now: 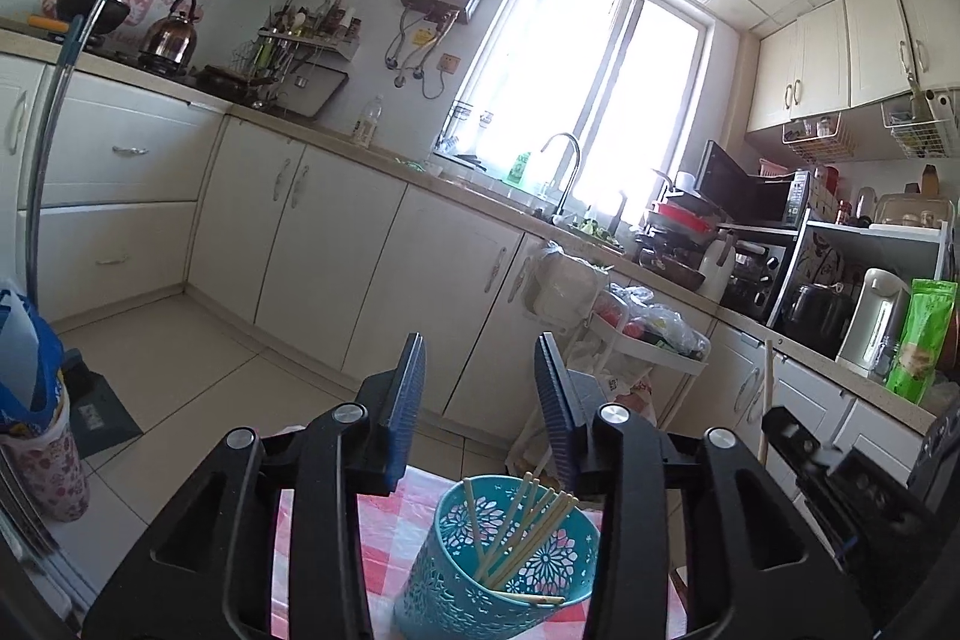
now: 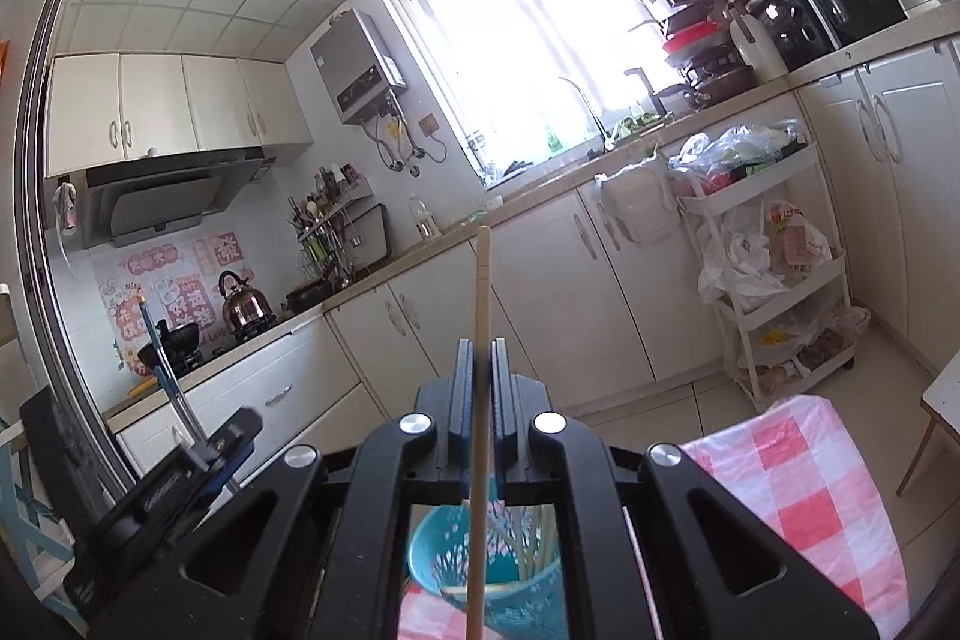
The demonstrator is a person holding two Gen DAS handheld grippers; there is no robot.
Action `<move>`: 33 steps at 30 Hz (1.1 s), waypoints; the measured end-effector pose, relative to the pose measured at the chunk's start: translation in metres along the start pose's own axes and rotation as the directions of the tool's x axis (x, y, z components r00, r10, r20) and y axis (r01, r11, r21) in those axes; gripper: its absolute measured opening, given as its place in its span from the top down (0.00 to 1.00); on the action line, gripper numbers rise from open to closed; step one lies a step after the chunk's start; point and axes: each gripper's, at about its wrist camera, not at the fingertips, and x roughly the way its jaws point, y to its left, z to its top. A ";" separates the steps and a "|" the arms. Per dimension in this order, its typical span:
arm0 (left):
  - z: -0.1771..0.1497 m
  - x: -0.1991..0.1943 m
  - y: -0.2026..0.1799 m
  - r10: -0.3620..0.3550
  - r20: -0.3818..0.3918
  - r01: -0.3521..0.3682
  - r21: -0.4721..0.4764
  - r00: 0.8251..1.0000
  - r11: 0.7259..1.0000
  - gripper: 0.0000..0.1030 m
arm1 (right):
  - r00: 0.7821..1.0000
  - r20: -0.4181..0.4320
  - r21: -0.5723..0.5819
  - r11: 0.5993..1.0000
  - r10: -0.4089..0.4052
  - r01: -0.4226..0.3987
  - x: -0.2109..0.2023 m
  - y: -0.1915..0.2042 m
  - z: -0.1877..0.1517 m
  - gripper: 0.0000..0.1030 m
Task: Organize utensils
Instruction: 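Lower the chopstick into the teal basket and open the right tool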
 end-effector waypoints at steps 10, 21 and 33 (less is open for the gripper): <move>0.017 0.004 0.024 0.040 -0.006 -0.040 -0.044 0.999 0.998 0.63 | 0.999 0.023 -0.027 0.999 -0.035 0.035 0.069 0.016 0.001 0.94; 0.021 0.010 0.031 0.067 -0.030 -0.068 -0.041 0.997 0.997 0.61 | 0.997 -0.020 -0.060 0.995 -0.076 0.075 0.106 0.014 -0.023 0.94; 0.018 0.015 0.024 0.087 -0.067 -0.088 0.000 0.994 0.996 0.56 | 0.994 -0.053 -0.079 0.992 -0.100 0.096 0.119 0.013 -0.032 0.94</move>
